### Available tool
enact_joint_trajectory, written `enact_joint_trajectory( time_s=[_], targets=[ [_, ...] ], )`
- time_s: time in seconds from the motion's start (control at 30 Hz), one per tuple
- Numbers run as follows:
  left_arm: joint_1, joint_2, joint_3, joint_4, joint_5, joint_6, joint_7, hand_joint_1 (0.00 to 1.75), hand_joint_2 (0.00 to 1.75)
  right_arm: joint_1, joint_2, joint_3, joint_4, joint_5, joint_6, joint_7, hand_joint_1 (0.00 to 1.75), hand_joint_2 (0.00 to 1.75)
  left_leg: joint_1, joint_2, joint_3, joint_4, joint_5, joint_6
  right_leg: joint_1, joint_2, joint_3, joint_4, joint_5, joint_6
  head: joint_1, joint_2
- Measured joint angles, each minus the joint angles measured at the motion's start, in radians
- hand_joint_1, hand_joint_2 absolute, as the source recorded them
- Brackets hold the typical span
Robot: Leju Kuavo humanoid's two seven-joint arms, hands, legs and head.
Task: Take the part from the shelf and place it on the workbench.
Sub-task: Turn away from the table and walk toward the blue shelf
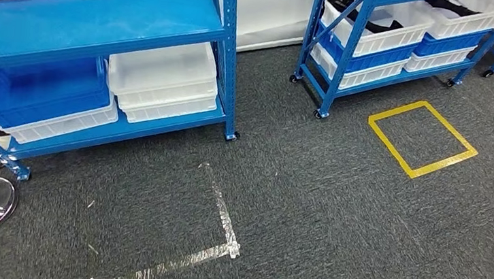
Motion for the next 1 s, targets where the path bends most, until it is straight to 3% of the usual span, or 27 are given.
enact_joint_trajectory(
  time_s=[0.07,0.1,0.17,0.2,0.23,0.27,0.37,0.43,0.5,0.57,0.67,0.7,0.77,0.8,0.83,0.87,0.93,1.0],
  targets=[
    [0.015,-0.001,0.051,0.000,-0.024,-0.010,-0.010,0.00,0.00,0.012,0.000,-0.021,-0.008,-0.009,0.001,-0.005,0.00,0.00,0.007,-0.002,0.019,-0.026,0.006,0.004,0.001,0.003,-0.001,0.020,-0.018,0.007,0.000,0.000],
    [0.020,-0.002,0.078,-0.001,-0.036,-0.016,-0.016,0.00,0.00,0.021,-0.001,-0.032,-0.010,-0.014,0.003,-0.008,0.00,0.00,0.011,-0.002,0.029,-0.038,0.008,0.006,0.001,0.006,-0.016,0.056,-0.040,0.011,0.001,0.000],
    [0.025,-0.003,0.131,-0.005,-0.058,-0.026,-0.026,0.00,0.00,0.041,-0.001,-0.055,-0.012,-0.023,0.009,-0.014,0.00,0.00,0.012,-0.002,0.035,-0.042,0.006,0.009,-0.001,0.011,-0.078,0.178,-0.097,0.017,0.001,0.000],
    [0.026,-0.003,0.156,-0.009,-0.068,-0.029,-0.029,0.00,0.00,0.052,-0.001,-0.066,-0.012,-0.027,0.012,-0.016,0.00,0.00,0.012,-0.003,0.035,-0.041,0.003,0.010,-0.003,0.012,-0.110,0.233,-0.115,0.021,0.001,0.000],
    [0.026,-0.003,0.180,-0.014,-0.077,-0.033,-0.033,0.00,0.00,0.064,-0.002,-0.079,-0.011,-0.030,0.014,-0.018,0.00,0.00,0.013,-0.005,0.036,-0.038,0.000,0.009,-0.005,0.012,-0.130,0.262,-0.115,0.025,0.001,0.000],
    [0.026,-0.004,0.203,-0.020,-0.086,-0.037,-0.036,0.00,0.00,0.077,-0.002,-0.092,-0.011,-0.034,0.015,-0.020,0.00,0.00,0.015,-0.007,0.036,-0.033,-0.004,0.007,-0.008,0.012,-0.134,0.257,-0.098,0.030,0.001,0.000],
    [0.025,-0.004,0.280,-0.046,-0.116,-0.048,-0.048,0.00,0.00,0.119,-0.004,-0.139,-0.006,-0.045,0.017,-0.025,0.00,0.00,0.021,-0.013,0.031,0.000,-0.026,-0.010,-0.018,0.016,-0.066,0.090,-0.003,0.043,0.001,0.000],
    [0.023,-0.004,0.334,-0.063,-0.136,-0.056,-0.056,0.00,0.00,0.143,-0.004,-0.166,-0.003,-0.053,0.021,-0.031,0.00,0.00,0.020,-0.015,0.021,0.022,-0.042,-0.023,-0.018,0.023,-0.044,0.036,0.010,0.035,0.001,0.000],
    [0.025,-0.003,0.384,-0.075,-0.154,-0.064,-0.064,0.00,0.00,0.158,-0.004,-0.186,-0.002,-0.060,0.024,-0.036,0.00,0.87,0.018,-0.016,0.018,0.027,-0.047,-0.029,-0.013,0.026,-0.045,0.039,0.006,0.019,0.000,0.000],
    [0.027,-0.003,0.405,-0.079,-0.160,-0.067,-0.067,0.00,0.00,0.165,-0.004,-0.193,-0.002,-0.064,0.025,-0.037,0.00,1.75,0.018,-0.016,0.020,0.024,-0.047,-0.031,-0.011,0.026,-0.044,0.039,0.005,0.015,0.000,0.000],
    [0.032,-0.003,0.427,-0.082,-0.168,-0.070,-0.070,0.00,0.00,0.168,-0.003,-0.203,-0.002,-0.066,0.027,-0.040,0.00,1.75,0.020,-0.015,0.018,0.032,-0.053,-0.034,-0.012,0.024,-0.042,0.037,0.006,0.010,0.001,0.000],
    [0.051,-0.002,0.476,-0.085,-0.185,-0.077,-0.076,0.00,0.00,0.170,-0.003,-0.228,-0.008,-0.072,0.029,-0.045,0.00,1.31,0.023,-0.013,-0.019,0.113,-0.094,-0.041,-0.012,0.020,-0.039,0.036,0.006,0.004,0.001,0.000],
    [0.099,0.000,0.586,-0.090,-0.224,-0.093,-0.090,0.00,0.00,0.168,-0.003,-0.284,-0.024,-0.086,0.034,-0.058,0.00,1.31,0.030,-0.009,-0.097,0.275,-0.163,-0.054,-0.012,0.012,-0.031,0.033,0.004,-0.008,0.001,0.000],
    [0.125,0.002,0.629,-0.090,-0.239,-0.100,-0.095,0.00,0.00,0.162,-0.002,-0.308,-0.036,-0.092,0.035,-0.063,0.00,1.31,0.031,-0.007,-0.125,0.327,-0.177,-0.055,-0.011,0.010,-0.027,0.033,0.001,-0.010,0.001,0.000],
    [0.140,0.004,0.647,-0.088,-0.246,-0.102,-0.098,0.00,0.00,0.156,-0.002,-0.318,-0.045,-0.095,0.036,-0.066,0.00,1.75,0.031,-0.007,-0.108,0.283,-0.142,-0.051,-0.010,0.010,-0.024,0.033,-0.001,-0.010,0.001,0.000],
    [0.154,0.007,0.665,-0.085,-0.252,-0.104,-0.100,0.00,0.00,0.150,-0.001,-0.328,-0.055,-0.098,0.036,-0.068,0.00,1.75,0.030,-0.007,-0.077,0.211,-0.098,-0.046,-0.009,0.010,-0.019,0.033,-0.004,-0.009,0.001,0.000],
    [0.181,0.010,0.704,-0.074,-0.264,-0.108,-0.104,0.00,0.00,0.138,0.000,-0.350,-0.079,-0.101,0.036,-0.071,0.00,1.75,0.024,-0.004,-0.018,0.081,-0.044,-0.036,-0.008,0.009,-0.014,0.032,-0.010,-0.003,0.001,0.000],
    [0.208,0.012,0.765,-0.065,-0.282,-0.116,-0.111,0.00,0.00,0.132,0.000,-0.380,-0.106,-0.107,0.039,-0.076,0.00,1.75,0.016,-0.003,0.002,0.039,-0.038,-0.030,-0.008,0.009,-0.015,0.028,-0.012,0.007,0.001,0.000]
  ],
)
